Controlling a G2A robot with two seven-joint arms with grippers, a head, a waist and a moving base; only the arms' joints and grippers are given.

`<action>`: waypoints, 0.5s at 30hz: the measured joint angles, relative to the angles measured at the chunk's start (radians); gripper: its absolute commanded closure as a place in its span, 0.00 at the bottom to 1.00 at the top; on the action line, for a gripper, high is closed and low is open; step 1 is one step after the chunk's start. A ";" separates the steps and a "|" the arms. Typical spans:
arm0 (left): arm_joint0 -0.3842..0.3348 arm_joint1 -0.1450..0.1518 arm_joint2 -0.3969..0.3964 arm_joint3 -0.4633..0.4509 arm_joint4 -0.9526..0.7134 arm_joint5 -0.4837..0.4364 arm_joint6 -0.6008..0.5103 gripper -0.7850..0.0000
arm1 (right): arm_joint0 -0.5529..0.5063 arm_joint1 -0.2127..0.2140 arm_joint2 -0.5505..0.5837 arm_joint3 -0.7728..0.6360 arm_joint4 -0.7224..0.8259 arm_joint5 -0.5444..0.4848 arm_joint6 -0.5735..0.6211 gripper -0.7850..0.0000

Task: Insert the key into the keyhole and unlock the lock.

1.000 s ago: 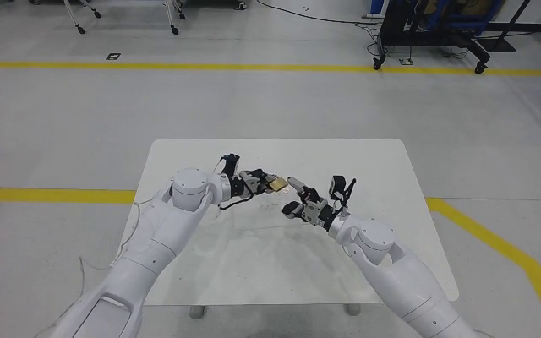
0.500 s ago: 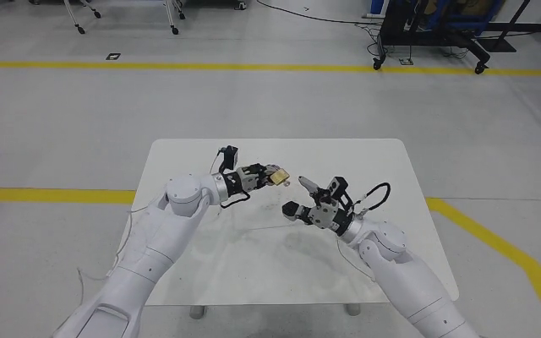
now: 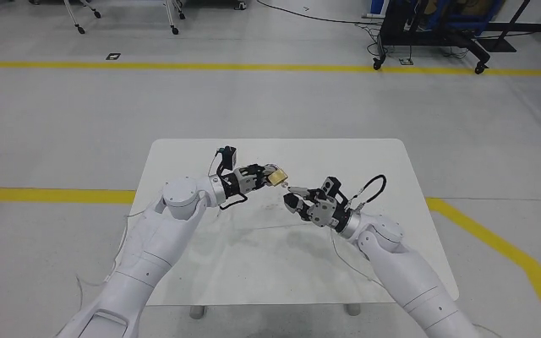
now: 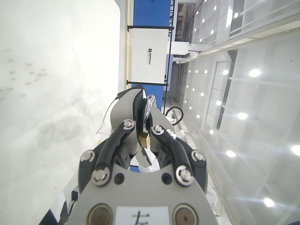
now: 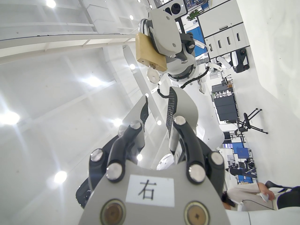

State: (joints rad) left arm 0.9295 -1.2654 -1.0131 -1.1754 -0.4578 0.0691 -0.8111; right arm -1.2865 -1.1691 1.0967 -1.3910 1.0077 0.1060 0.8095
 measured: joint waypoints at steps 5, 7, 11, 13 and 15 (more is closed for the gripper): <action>0.001 -0.001 0.001 -0.003 0.005 0.005 0.000 1.00 | 0.009 -0.005 -0.005 0.014 -0.008 -0.005 -0.013 0.87; 0.002 -0.001 0.001 -0.004 0.008 0.007 0.001 1.00 | 0.013 -0.007 -0.006 0.020 -0.010 -0.005 -0.016 0.91; 0.001 -0.002 0.002 -0.005 0.015 0.009 -0.002 1.00 | 0.021 -0.011 -0.009 0.030 -0.016 -0.005 -0.027 0.93; 0.000 -0.002 0.004 -0.005 0.022 0.012 -0.001 1.00 | 0.024 -0.013 -0.010 0.033 -0.018 -0.005 -0.031 0.93; -0.001 -0.002 0.005 -0.005 0.026 0.013 -0.001 1.00 | 0.027 -0.015 -0.011 0.035 -0.018 -0.004 -0.034 0.93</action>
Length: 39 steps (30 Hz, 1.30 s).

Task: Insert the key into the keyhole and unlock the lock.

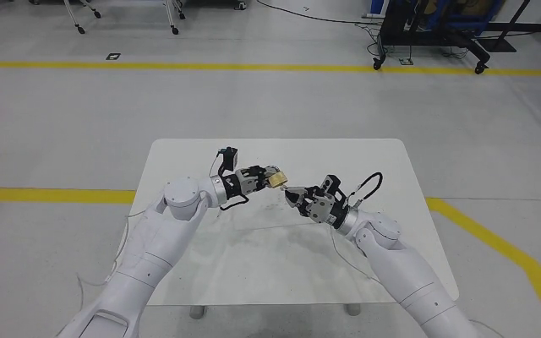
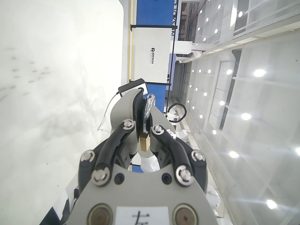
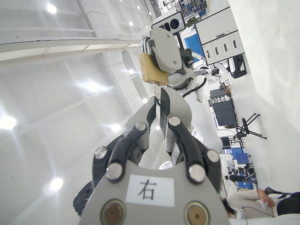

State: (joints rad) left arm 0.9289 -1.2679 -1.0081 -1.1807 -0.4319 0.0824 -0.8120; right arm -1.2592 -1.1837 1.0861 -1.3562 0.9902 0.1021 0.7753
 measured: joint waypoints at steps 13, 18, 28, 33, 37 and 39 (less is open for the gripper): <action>-0.004 -0.002 -0.007 0.008 -0.002 0.003 -0.004 1.00 | -0.008 -0.004 0.002 -0.017 -0.049 -0.025 0.012 0.70; -0.006 -0.004 -0.006 0.011 -0.005 0.005 -0.006 1.00 | -0.024 -0.003 0.009 -0.044 -0.073 -0.037 0.006 0.71; -0.010 -0.006 -0.005 0.018 -0.004 0.006 -0.013 1.00 | -0.017 -0.011 -0.005 -0.054 -0.097 -0.014 -0.033 0.75; -0.011 -0.007 -0.006 0.020 -0.003 0.003 -0.017 1.00 | -0.009 -0.016 -0.006 -0.035 -0.069 -0.010 -0.031 0.90; -0.011 -0.007 -0.006 0.020 0.003 0.000 -0.020 1.00 | -0.003 -0.020 -0.001 -0.013 -0.032 0.001 0.001 1.00; -0.011 -0.007 -0.006 0.020 0.005 -0.001 -0.021 1.00 | 0.001 -0.021 0.000 -0.002 -0.024 0.002 0.008 1.00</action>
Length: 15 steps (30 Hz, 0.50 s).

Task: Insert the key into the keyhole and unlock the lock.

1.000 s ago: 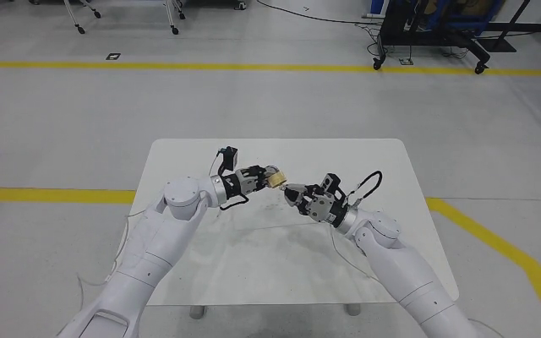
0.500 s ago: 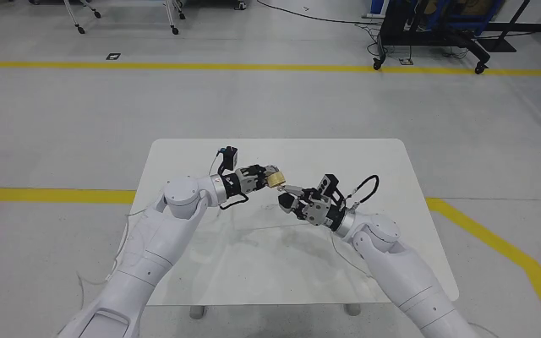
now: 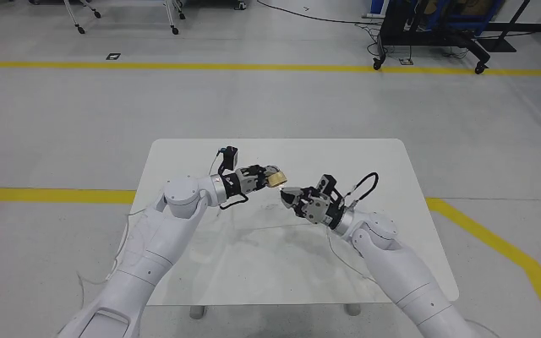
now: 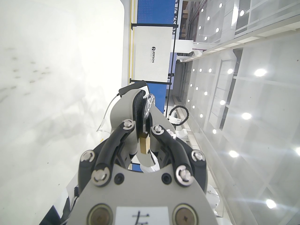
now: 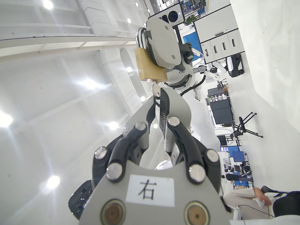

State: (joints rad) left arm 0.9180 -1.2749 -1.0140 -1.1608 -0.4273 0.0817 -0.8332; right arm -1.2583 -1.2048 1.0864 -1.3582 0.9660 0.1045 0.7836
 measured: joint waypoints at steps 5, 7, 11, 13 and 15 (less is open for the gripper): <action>0.001 -0.001 0.002 -0.003 0.007 -0.006 -0.006 1.00 | 0.007 -0.005 -0.003 0.019 0.017 0.008 0.006 1.00; 0.001 -0.001 0.005 -0.005 0.014 -0.014 -0.010 1.00 | 0.010 -0.008 -0.004 0.027 0.035 0.015 0.005 1.00; 0.003 -0.001 0.008 -0.012 0.030 -0.032 -0.013 1.00 | 0.017 -0.013 -0.002 0.048 0.076 0.028 0.015 1.00; 0.007 0.000 0.007 -0.019 0.040 -0.054 -0.011 1.00 | 0.020 -0.016 0.002 0.063 0.112 0.040 0.033 1.00; 0.012 0.001 0.005 -0.027 0.051 -0.073 -0.011 1.00 | 0.023 -0.019 0.008 0.080 0.149 0.054 0.054 1.00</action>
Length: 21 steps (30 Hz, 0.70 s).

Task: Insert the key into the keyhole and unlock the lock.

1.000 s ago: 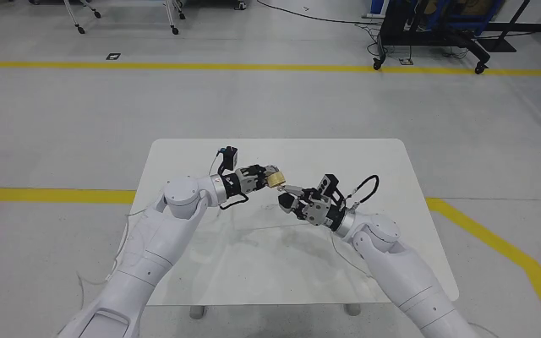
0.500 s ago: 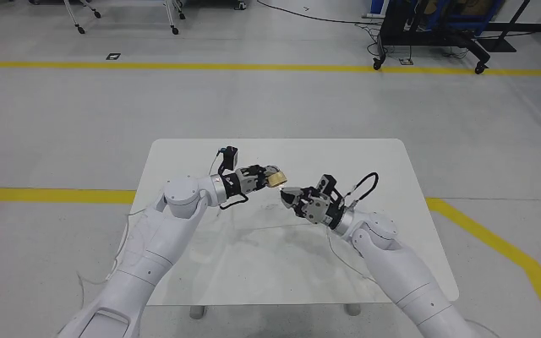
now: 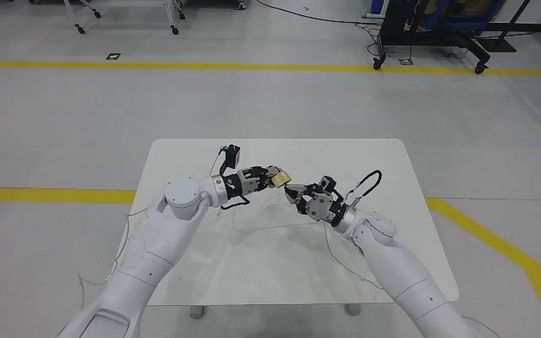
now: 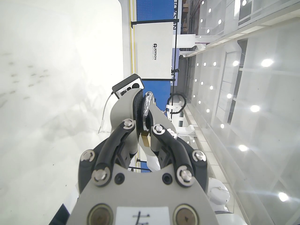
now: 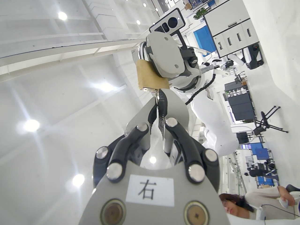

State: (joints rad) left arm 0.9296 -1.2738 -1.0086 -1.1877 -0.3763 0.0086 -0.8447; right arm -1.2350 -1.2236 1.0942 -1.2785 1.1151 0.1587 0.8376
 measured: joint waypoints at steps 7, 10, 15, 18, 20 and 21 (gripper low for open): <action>0.027 0.006 -0.006 -0.046 0.081 -0.083 0.051 1.00 | 0.021 -0.006 0.012 0.065 0.128 0.118 0.125 1.00; 0.045 0.009 -0.009 -0.072 0.117 -0.116 0.076 1.00 | 0.037 -0.008 0.014 0.102 0.166 0.170 0.177 1.00; 0.065 0.012 -0.015 -0.098 0.135 -0.125 0.087 1.00 | 0.060 -0.011 0.009 0.144 0.166 0.195 0.221 1.00; 0.069 0.011 -0.020 -0.097 0.106 -0.117 0.071 1.00 | 0.067 -0.011 0.004 0.146 0.125 0.175 0.229 1.00; 0.068 0.010 -0.027 -0.089 0.063 -0.102 0.047 1.00 | 0.067 -0.010 0.002 0.143 0.099 0.157 0.231 0.94; 0.065 0.009 -0.033 -0.079 0.026 -0.087 0.026 1.00 | 0.067 -0.010 0.003 0.140 0.082 0.145 0.230 0.87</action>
State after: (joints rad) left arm 0.9949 -1.2645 -1.0414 -1.2667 -0.3507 -0.0787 -0.8185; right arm -1.1680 -1.2331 1.0972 -1.1380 1.1972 0.3037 1.0672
